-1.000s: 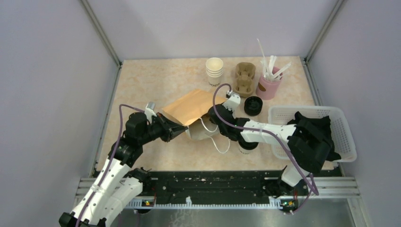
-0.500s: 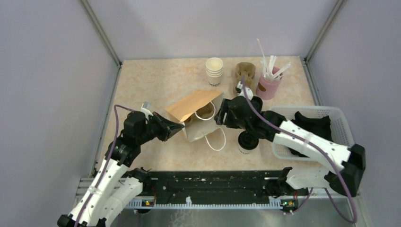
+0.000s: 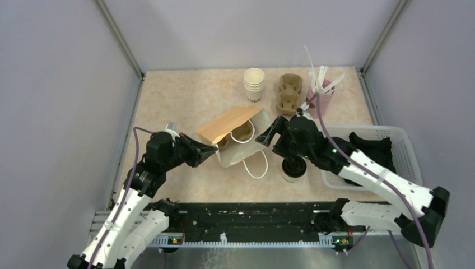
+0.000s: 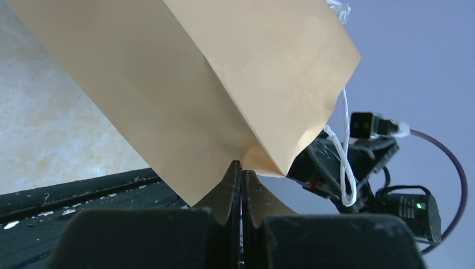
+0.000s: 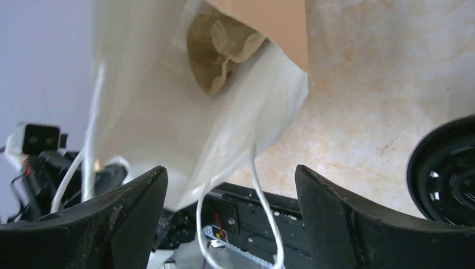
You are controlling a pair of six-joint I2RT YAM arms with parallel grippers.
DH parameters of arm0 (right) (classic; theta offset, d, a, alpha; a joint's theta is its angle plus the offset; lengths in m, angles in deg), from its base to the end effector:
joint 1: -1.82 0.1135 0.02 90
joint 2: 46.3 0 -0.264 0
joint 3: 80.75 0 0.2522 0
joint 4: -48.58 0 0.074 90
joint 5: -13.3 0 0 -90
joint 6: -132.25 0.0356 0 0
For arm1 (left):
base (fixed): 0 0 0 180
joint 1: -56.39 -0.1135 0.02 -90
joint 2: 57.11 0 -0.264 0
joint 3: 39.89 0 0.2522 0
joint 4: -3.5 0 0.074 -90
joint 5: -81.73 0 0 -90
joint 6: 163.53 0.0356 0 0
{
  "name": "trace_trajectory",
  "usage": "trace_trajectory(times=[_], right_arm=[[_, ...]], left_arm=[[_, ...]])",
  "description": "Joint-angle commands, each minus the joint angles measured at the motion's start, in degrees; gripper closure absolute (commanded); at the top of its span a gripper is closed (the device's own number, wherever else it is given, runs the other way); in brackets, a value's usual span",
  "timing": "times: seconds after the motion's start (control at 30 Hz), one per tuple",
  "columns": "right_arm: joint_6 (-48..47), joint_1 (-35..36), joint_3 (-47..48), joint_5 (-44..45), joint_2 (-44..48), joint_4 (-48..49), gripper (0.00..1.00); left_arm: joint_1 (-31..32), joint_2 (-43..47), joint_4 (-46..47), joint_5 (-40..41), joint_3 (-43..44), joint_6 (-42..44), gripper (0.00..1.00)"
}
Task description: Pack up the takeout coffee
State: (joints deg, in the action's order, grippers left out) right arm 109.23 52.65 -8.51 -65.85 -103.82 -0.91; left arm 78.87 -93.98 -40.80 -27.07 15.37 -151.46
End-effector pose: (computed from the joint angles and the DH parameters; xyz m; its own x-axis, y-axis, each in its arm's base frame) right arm 0.1389 0.1599 0.3381 -0.7518 0.5084 -0.4200 0.0720 0.6964 0.7141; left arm 0.1296 -0.0660 0.3044 -0.7003 -0.7121 -0.0504 -0.2631 0.3231 -0.9090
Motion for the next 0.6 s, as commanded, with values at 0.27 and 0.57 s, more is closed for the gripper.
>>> trace_trajectory(times=[0.27,0.57], right_arm=[[4.15,1.11,12.55,12.5,-18.31,-1.17,0.76],[-20.44,-0.58,42.46,0.87,-27.72,-24.94,1.0]], left_arm=[[0.02,-1.6,5.88,-2.88,3.02,-3.23,1.0],[0.02,-6.8,-17.12,3.73,27.88,33.6,0.29]])
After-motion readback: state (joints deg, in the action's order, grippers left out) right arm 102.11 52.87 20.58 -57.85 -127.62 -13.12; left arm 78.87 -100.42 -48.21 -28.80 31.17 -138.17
